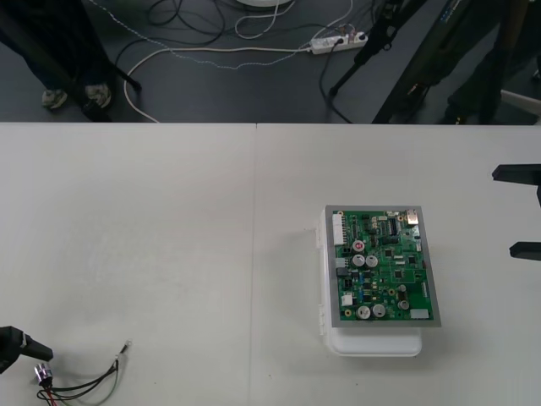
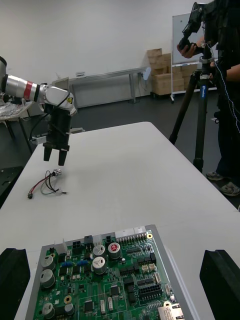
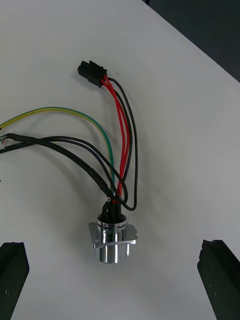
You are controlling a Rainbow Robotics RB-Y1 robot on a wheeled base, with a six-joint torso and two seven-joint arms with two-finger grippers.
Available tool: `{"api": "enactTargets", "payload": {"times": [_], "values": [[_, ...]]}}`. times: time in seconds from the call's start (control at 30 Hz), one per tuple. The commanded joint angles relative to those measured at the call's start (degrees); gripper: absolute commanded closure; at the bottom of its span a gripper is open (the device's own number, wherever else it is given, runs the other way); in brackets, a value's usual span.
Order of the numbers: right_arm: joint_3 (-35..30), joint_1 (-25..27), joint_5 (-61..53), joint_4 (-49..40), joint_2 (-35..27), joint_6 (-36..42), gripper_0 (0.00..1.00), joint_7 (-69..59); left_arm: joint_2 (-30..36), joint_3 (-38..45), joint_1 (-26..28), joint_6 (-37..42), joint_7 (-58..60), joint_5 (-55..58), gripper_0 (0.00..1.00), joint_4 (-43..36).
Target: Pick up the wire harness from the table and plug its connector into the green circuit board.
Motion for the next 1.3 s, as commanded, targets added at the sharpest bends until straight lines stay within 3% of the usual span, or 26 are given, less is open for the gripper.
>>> {"api": "enactTargets", "payload": {"times": [0.03, 0.57, 0.87, 1.3], "values": [[1.5, -1.6, -1.0, -0.8, 1.8, -0.4, 0.00, 2.9, -3.1, 3.4, 2.1, -0.2, -6.8, -2.1, 0.00, -1.1], [2.5, -0.5, -1.9, -3.6, 4.8, -0.4, 0.00, 1.5, -9.0, 7.3, 3.5, 1.7, -8.0, -8.0, 0.00, -1.1], [2.6, 2.4, -4.6, -9.3, 2.7, -0.4, 0.00, 0.9, -12.9, 10.5, 3.6, 3.0, -9.5, -11.3, 0.00, -1.0], [2.6, 3.2, -6.0, -9.6, 0.3, -0.4, 0.00, 1.6, -14.0, 11.1, 3.7, 5.8, -10.1, -13.5, 0.00, -1.0]]}}
